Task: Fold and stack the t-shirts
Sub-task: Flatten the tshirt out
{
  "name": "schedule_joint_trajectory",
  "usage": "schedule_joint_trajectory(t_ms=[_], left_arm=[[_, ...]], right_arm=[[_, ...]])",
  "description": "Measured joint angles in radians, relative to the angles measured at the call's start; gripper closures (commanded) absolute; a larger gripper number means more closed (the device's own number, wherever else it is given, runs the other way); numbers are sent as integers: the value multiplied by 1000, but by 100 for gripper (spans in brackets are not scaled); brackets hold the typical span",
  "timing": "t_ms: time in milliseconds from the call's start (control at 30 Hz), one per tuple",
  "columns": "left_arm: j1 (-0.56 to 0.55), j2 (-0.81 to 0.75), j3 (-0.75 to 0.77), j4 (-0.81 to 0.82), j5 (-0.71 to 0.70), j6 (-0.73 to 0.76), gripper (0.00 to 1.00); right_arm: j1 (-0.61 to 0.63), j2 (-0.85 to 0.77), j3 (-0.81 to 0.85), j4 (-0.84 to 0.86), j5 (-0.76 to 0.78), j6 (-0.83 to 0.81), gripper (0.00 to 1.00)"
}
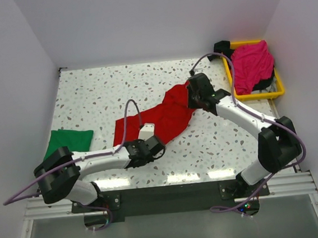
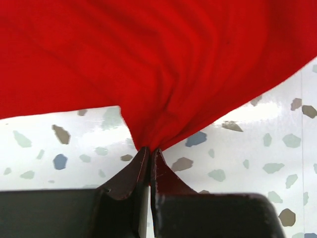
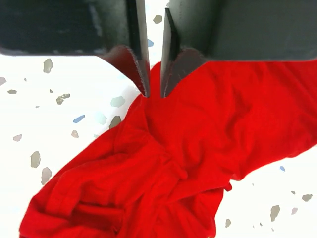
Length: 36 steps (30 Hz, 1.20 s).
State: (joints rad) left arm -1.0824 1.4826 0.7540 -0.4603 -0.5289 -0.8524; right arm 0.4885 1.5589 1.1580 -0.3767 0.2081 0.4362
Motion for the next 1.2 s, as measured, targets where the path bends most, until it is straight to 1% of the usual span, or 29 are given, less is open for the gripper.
schedule_joint_trajectory(t_ms=[67,167,300,433,500,600,733,1067,1200], left_arm=[[20,-41,-24,0,1,-2,100],[43,-66,-45,3,3,-3,100],[84,-99,-97,20,29,-23,100],[152,-193,-187,52,87,-30,100],[177,-221,-203,54,99,-30,100],[179,-232,-207,57,111,-31,100],[179,-232,-207,60,121,-31,100],[179,-224,-207,79,138,-30,100],[179,-224,-207,81,141,-30,100]], right_arm=[[-1,-22,-13,5,0,-3,77],[-3,5,15,18,-13,-18,75],[0,130,135,23,-36,-53,73],[10,284,260,24,-45,-94,72],[15,340,297,16,-44,-112,72],[21,404,341,-5,-45,-131,66],[29,424,351,-27,-45,-147,62],[61,467,385,-56,-29,-161,62],[63,486,387,-76,1,-167,62]])
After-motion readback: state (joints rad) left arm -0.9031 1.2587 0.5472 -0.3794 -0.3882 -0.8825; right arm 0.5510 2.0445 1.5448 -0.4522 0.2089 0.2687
